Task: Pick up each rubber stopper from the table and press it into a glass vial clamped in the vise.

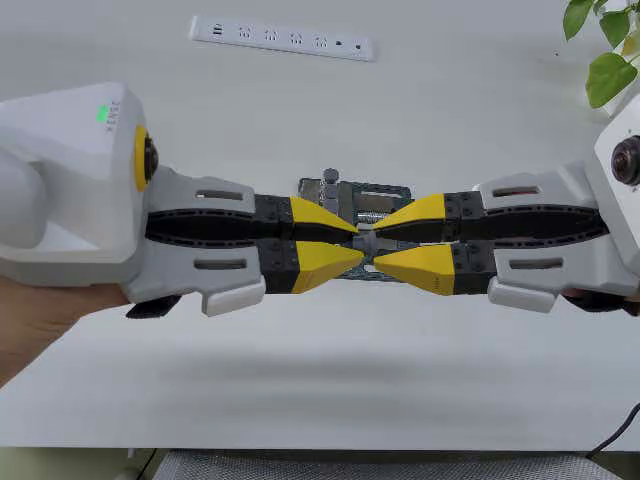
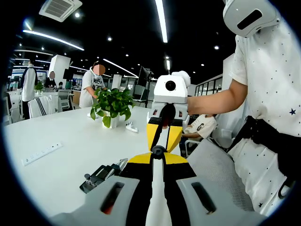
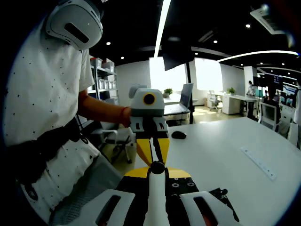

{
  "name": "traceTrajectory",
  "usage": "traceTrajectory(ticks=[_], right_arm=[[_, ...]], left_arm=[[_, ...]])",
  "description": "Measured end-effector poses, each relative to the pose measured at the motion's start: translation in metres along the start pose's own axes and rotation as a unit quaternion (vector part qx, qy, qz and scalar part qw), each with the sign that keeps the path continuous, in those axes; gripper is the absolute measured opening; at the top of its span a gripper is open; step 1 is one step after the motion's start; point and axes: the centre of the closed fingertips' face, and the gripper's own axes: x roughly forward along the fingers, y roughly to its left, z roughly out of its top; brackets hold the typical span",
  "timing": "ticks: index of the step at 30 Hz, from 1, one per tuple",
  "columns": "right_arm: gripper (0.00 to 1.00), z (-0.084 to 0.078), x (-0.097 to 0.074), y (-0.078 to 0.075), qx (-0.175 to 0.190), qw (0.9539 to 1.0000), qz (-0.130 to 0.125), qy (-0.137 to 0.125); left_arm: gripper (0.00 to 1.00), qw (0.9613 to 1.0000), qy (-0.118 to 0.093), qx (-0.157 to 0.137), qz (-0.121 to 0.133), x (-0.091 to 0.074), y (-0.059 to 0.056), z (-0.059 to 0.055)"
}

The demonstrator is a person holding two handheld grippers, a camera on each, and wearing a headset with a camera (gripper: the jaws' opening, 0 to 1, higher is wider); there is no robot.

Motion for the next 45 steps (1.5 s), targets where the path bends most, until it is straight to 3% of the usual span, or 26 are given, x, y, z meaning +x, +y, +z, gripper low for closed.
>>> traceTrajectory(ticks=[13, 20, 31, 37, 45], right_arm=[[0.06, 0.008, -0.006, -0.004, 0.006, 0.9998, 0.001, -0.019], [0.06, 0.01, -0.004, -0.004, 0.007, 0.9999, -0.001, -0.015], [0.06, 0.007, 0.001, -0.005, 0.01, 0.9999, -0.007, 0.0], [0.06, 0.006, 0.001, -0.01, 0.018, 0.9997, -0.015, 0.007], [0.06, 0.002, 0.002, -0.029, 0.02, 0.9977, -0.043, 0.047]], left_arm=[[0.03, 0.9996, -0.025, -0.015, -0.004, -0.004, 0.001, 0.01], [0.04, 0.9994, -0.03, -0.016, -0.003, -0.004, 0.001, 0.011], [0.04, 0.9996, -0.026, -0.013, 0.004, -0.004, 0.004, 0.005], [0.1, 0.9996, -0.02, -0.014, 0.011, -0.006, 0.005, 0.0], [0.19, 0.9993, 0.001, -0.005, 0.038, -0.014, 0.015, -0.015]])
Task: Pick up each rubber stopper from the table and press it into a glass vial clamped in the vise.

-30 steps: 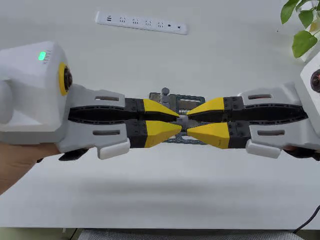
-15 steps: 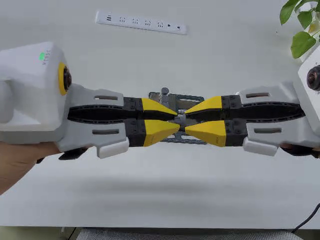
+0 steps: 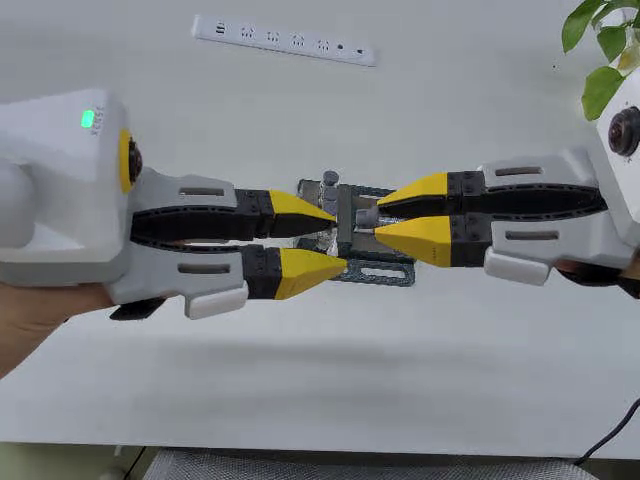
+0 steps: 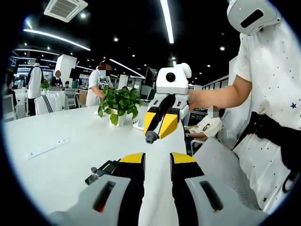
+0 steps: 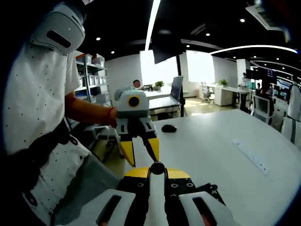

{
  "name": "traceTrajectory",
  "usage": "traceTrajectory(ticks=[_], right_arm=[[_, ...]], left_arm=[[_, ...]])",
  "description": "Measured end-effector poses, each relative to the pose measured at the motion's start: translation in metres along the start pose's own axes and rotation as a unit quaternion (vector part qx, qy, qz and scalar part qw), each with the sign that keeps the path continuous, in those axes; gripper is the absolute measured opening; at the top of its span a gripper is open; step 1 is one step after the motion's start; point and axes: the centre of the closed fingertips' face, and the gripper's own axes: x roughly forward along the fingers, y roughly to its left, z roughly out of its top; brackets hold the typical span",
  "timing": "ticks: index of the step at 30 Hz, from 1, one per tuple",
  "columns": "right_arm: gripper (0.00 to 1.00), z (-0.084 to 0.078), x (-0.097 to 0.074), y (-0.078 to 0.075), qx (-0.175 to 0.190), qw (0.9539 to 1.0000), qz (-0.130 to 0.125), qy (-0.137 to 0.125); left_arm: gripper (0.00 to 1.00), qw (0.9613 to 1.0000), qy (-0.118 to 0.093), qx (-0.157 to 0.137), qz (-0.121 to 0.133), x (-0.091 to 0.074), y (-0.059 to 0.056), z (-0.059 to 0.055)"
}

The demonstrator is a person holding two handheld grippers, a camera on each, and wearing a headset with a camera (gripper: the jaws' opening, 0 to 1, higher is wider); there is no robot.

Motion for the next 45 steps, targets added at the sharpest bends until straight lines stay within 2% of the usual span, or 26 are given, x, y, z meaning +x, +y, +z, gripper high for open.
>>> traceTrajectory(ticks=[4, 7, 10, 15, 17, 18, 23, 25, 26, 32, 33, 35, 37, 41, 44, 45], right_arm=[[0.06, -0.003, 0.002, -0.007, -0.004, 0.9998, -0.007, 0.016], [0.06, -0.008, 0.005, -0.016, -0.008, 0.9991, -0.015, 0.04], [0.06, -0.014, 0.009, -0.027, -0.006, 0.9976, -0.022, 0.066], [0.06, -0.026, 0.013, -0.046, -0.013, 0.9927, -0.037, 0.115], [0.06, -0.03, 0.016, -0.051, -0.014, 0.991, -0.034, 0.129], [0.06, -0.034, 0.016, -0.057, -0.012, 0.9884, -0.039, 0.146], [0.06, -0.046, 0.023, -0.068, -0.027, 0.9779, -0.037, 0.204], [0.06, -0.046, 0.027, -0.068, -0.031, 0.9752, -0.034, 0.216], [0.06, -0.054, 0.028, -0.071, -0.037, 0.9703, -0.031, 0.237], [0.06, -0.067, 0.042, -0.08, -0.043, 0.9578, -0.017, 0.284], [0.06, -0.072, 0.043, -0.082, -0.05, 0.9522, -0.015, 0.301], [0.06, -0.08, 0.047, -0.085, -0.058, 0.9454, -0.012, 0.32], [0.06, -0.084, 0.05, -0.085, -0.055, 0.9425, -0.008, 0.329], [0.06, -0.097, 0.057, -0.088, -0.061, 0.932, -0.005, 0.357], [0.06, -0.104, 0.061, -0.09, -0.056, 0.9281, -0.005, 0.368], [0.06, -0.107, 0.063, -0.091, -0.056, 0.9255, -0.003, 0.375]], left_arm=[[0.25, 0.9997, 0.016, 0.008, 0.014, -0.003, 0.006, -0.009], [0.3, 0.9991, 0.03, 0.015, 0.025, -0.006, 0.01, -0.017], [0.36, 0.9975, 0.054, 0.026, 0.037, -0.008, 0.015, -0.03], [0.46, 0.9961, 0.064, 0.032, 0.051, -0.013, 0.021, -0.04], [0.51, 0.9956, 0.069, 0.029, 0.056, -0.014, 0.023, -0.044], [0.53, 0.9949, 0.073, 0.031, 0.062, -0.016, 0.025, -0.047], [0.6, 0.993, 0.087, 0.034, 0.072, -0.02, 0.031, -0.057], [0.63, 0.9917, 0.094, 0.039, 0.079, -0.022, 0.034, -0.06], [0.65, 0.9913, 0.096, 0.041, 0.081, -0.022, 0.035, -0.063], [0.73, 0.9889, 0.111, 0.045, 0.088, -0.027, 0.039, -0.075], [0.75, 0.9885, 0.112, 0.044, 0.092, -0.028, 0.041, -0.077], [0.81, 0.9881, 0.109, 0.041, 0.1, -0.029, 0.044, -0.079], [0.83, 0.9876, 0.111, 0.04, 0.104, -0.03, 0.047, -0.082], [0.87, 0.9874, 0.11, 0.037, 0.107, -0.03, 0.048, -0.086], [0.88, 0.9877, 0.108, 0.035, 0.107, -0.03, 0.048, -0.087], [0.88, 0.9878, 0.109, 0.035, 0.106, -0.03, 0.047, -0.088]])
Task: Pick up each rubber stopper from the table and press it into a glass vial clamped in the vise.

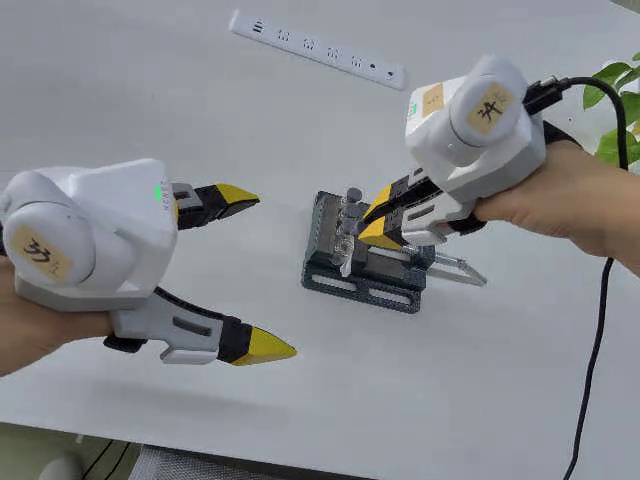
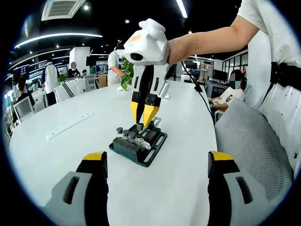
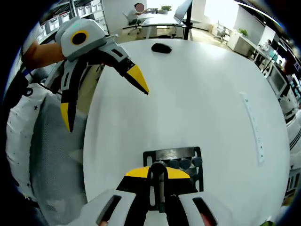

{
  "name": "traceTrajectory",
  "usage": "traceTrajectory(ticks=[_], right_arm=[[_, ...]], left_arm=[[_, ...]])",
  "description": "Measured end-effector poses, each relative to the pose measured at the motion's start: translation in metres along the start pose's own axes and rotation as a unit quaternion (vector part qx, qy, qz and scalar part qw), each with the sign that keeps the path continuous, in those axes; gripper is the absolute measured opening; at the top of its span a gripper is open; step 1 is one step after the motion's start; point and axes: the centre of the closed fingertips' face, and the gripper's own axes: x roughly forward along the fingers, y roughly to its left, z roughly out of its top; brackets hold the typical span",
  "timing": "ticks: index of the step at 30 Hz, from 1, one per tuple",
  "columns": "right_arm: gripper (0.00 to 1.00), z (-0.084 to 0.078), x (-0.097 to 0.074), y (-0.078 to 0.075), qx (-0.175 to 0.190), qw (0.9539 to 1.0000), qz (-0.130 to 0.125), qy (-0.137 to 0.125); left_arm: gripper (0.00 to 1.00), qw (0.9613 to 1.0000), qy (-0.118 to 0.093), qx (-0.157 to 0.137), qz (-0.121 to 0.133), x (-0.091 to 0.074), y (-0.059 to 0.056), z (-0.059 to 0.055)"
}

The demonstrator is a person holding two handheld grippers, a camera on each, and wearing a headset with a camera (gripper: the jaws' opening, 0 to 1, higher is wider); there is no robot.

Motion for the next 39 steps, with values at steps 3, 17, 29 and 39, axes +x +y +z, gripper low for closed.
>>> traceTrajectory(ticks=[3, 17, 29, 39], right_arm=[[0.06, -0.003, 0.007, -0.001, -0.001, 0.9999, 0.005, 0.013], [0.06, -0.014, 0.022, -0.005, -0.002, 0.9987, 0.015, 0.049], [0.06, -0.015, 0.025, -0.005, -0.003, 0.998, 0.021, 0.059], [0.05, -0.014, 0.026, -0.005, -0.005, 0.9974, 0.023, 0.068]], left_arm=[[0.88, 1.0, -0.006, 0.0, 0.0, 0.0, 0.0, 0.0], [0.91, 0.9998, -0.019, 0.0, 0.004, -0.001, 0.005, -0.002], [0.91, 0.9996, -0.026, -0.003, 0.004, -0.001, 0.003, 0.0], [0.9, 0.9996, -0.029, -0.003, 0.003, -0.001, 0.003, -0.001]])
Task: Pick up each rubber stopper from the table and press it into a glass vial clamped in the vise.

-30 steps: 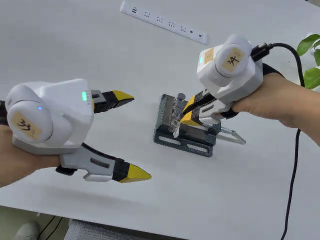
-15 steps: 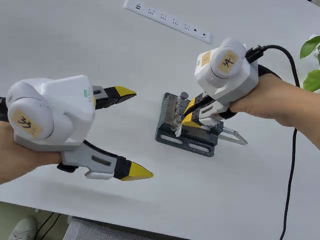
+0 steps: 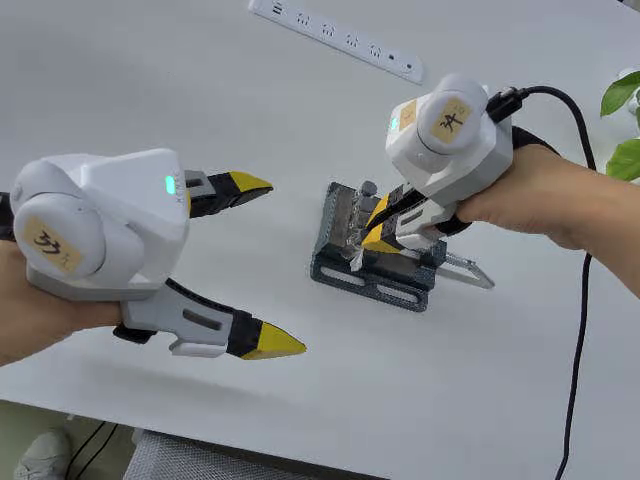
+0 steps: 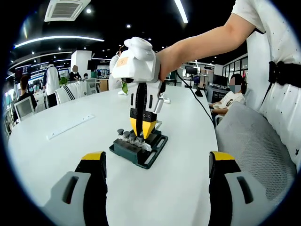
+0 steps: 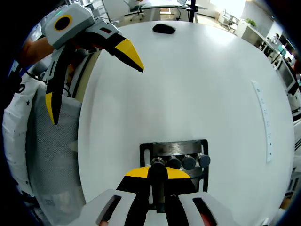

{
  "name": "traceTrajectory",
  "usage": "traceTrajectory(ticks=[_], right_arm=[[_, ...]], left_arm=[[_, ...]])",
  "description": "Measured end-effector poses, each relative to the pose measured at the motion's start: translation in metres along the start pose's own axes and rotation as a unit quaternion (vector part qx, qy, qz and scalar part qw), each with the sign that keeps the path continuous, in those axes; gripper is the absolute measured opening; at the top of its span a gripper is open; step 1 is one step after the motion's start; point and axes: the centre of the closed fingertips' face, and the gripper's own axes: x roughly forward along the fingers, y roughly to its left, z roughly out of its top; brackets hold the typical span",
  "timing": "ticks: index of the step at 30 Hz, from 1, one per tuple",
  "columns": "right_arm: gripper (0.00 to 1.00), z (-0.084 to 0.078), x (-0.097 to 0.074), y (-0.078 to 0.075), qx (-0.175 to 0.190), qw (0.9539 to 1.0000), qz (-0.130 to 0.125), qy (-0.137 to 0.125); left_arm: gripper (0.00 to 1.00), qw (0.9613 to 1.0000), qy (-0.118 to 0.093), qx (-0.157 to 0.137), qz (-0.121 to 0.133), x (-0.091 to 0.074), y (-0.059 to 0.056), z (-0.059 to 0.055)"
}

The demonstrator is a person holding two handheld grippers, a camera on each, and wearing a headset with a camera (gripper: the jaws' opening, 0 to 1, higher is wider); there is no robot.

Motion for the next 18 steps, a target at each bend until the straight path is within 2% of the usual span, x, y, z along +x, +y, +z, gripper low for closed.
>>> traceTrajectory(ticks=[10, 18], right_arm=[[0.05, 0.0014, -0.0004, -0.0002, -0.019, 0.9992, -0.006, 0.035], [0.05, 0.0012, -0.0006, -0.0002, 0.007, 0.9987, -0.016, 0.047]], left_arm=[[0.89, 1.0, -0.003, -0.005, 0.0, -0.0008, 0.0005, 0.0017], [0.88, 0.9999, -0.008, -0.008, -0.003, 0.0008, -0.0006, 0.0043]])
